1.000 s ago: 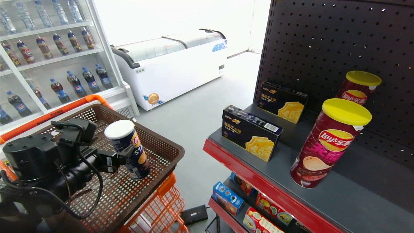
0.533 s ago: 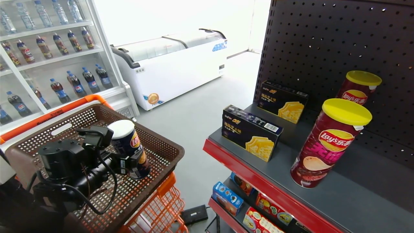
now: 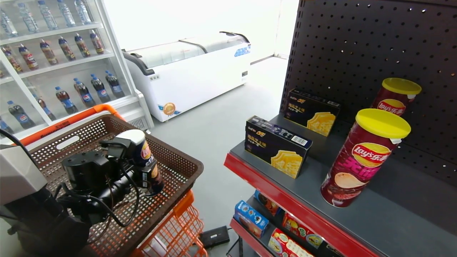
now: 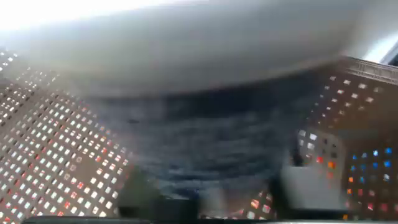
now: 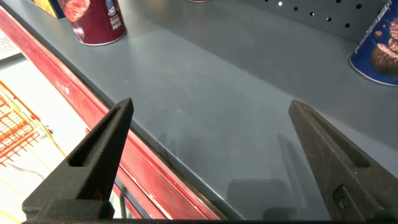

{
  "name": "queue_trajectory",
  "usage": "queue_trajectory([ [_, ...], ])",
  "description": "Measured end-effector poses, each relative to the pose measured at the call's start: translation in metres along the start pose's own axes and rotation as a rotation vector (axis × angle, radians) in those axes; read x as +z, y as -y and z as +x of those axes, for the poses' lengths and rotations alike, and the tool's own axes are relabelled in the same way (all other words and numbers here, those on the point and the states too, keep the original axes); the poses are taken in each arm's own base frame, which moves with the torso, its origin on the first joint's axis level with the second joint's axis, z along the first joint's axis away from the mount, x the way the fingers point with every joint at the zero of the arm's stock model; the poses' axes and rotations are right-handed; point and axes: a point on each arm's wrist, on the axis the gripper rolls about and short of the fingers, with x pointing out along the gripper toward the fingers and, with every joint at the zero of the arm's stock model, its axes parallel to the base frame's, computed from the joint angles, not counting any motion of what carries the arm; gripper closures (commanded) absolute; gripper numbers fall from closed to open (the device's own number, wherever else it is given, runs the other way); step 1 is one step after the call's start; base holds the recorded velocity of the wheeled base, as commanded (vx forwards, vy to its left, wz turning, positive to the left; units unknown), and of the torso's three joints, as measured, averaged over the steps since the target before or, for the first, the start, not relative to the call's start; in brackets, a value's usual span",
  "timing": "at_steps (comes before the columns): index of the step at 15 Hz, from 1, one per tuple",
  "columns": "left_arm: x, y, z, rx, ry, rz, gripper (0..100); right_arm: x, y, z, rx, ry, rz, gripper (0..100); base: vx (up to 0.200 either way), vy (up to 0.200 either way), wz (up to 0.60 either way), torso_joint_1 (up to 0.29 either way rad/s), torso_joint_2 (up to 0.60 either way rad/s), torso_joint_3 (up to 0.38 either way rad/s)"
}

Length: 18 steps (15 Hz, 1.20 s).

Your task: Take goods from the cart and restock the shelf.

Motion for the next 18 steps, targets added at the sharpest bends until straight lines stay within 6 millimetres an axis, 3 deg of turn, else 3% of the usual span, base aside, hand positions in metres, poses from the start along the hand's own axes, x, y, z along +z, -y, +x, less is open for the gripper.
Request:
queue_trajectory([
  [4,0.0,0.0,0.001,-0.003,-0.012,0.014,100,0.0,0.0,0.0,0.0,0.0,0.0,0,0.0,0.0,0.0,0.0,0.0,0.0],
  [8,0.026,0.002,-0.013,-0.083,-0.039,0.037,100,0.0,0.0,0.0,0.0,0.0,0.0,0,0.0,0.0,0.0,0.0,0.0,0.0],
  [13,0.079,0.004,-0.061,-0.322,-0.069,0.023,100,0.0,0.0,0.0,0.0,0.0,0.0,0,0.0,0.0,0.0,0.0,0.0,0.0],
  [18,0.118,0.013,-0.112,-0.474,0.065,-0.073,100,0.0,0.0,0.0,0.0,0.0,0.0,0,0.0,0.0,0.0,0.0,0.0,0.0],
])
